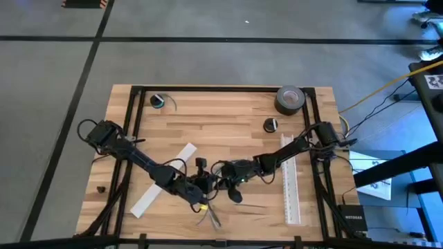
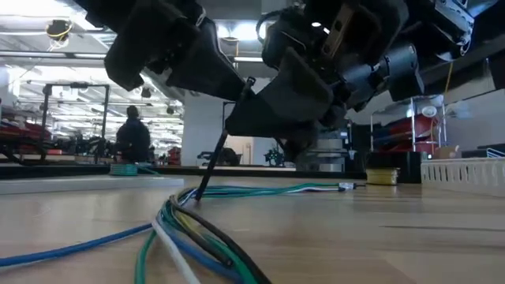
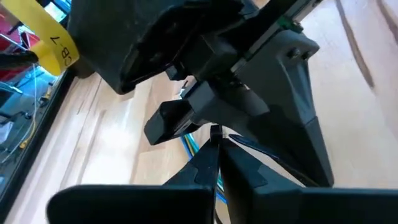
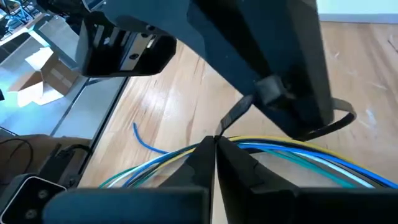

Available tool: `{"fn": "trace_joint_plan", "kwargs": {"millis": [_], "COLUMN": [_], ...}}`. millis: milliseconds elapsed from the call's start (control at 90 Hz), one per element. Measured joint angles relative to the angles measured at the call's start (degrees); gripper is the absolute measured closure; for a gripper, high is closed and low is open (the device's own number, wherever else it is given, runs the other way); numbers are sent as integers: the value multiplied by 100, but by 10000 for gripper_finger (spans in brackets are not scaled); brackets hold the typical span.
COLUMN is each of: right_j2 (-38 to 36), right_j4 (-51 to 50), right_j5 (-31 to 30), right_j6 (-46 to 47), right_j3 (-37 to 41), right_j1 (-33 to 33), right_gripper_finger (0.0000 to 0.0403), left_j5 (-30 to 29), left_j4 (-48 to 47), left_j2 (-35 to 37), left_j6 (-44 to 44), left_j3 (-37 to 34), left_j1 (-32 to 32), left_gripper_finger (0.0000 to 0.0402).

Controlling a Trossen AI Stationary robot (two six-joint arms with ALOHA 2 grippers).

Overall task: Ziptie cables
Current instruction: Wrap the cable wires using the black zip tie

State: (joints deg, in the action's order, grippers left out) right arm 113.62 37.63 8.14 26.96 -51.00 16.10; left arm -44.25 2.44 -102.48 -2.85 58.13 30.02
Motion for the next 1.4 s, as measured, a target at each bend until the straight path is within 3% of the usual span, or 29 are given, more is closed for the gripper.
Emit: {"fn": "trace_joint_plan", "kwargs": {"millis": [600,1400], "right_j2": [0,-2], "right_j4": [2,453], "right_j5": [46,66], "right_j6": [116,786], "right_j3": [2,9], "right_j1": [0,-76], "right_gripper_finger": [403,403], "left_j5": [2,-33], "left_j4": [-11,-339], "left_j2": [-1,-2], "left_j6": [-797,-1224], "left_j3": [0,7], "left_j1": [107,326], "left_gripper_finger": [402,402]}}
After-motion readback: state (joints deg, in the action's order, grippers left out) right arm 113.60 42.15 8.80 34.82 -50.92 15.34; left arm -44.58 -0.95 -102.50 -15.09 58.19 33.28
